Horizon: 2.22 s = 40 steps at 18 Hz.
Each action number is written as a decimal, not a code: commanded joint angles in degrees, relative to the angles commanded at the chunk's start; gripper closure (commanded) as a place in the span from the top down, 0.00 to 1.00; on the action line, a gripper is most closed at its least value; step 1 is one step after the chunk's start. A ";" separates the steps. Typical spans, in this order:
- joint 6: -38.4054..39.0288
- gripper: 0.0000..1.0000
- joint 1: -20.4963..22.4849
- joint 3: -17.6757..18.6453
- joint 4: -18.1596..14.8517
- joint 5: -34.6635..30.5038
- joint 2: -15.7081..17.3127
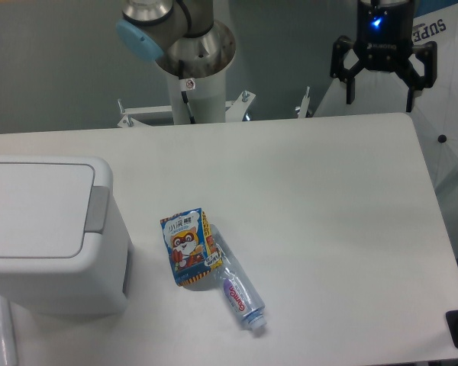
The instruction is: Open the trash can
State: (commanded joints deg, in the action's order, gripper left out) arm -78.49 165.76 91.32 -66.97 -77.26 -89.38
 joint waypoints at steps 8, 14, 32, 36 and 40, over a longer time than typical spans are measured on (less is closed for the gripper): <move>7.19 1.00 -0.18 -0.88 1.75 0.00 -1.05; 15.62 1.00 -1.75 -1.14 1.93 -0.09 -0.70; 51.84 1.00 -15.28 -4.22 12.04 -0.09 -4.22; 58.26 1.00 -18.36 -5.27 11.95 0.09 -4.22; 65.01 1.00 -21.44 -5.27 11.87 0.18 -5.27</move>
State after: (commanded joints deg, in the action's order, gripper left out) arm -13.47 144.33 86.04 -55.11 -77.08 -94.65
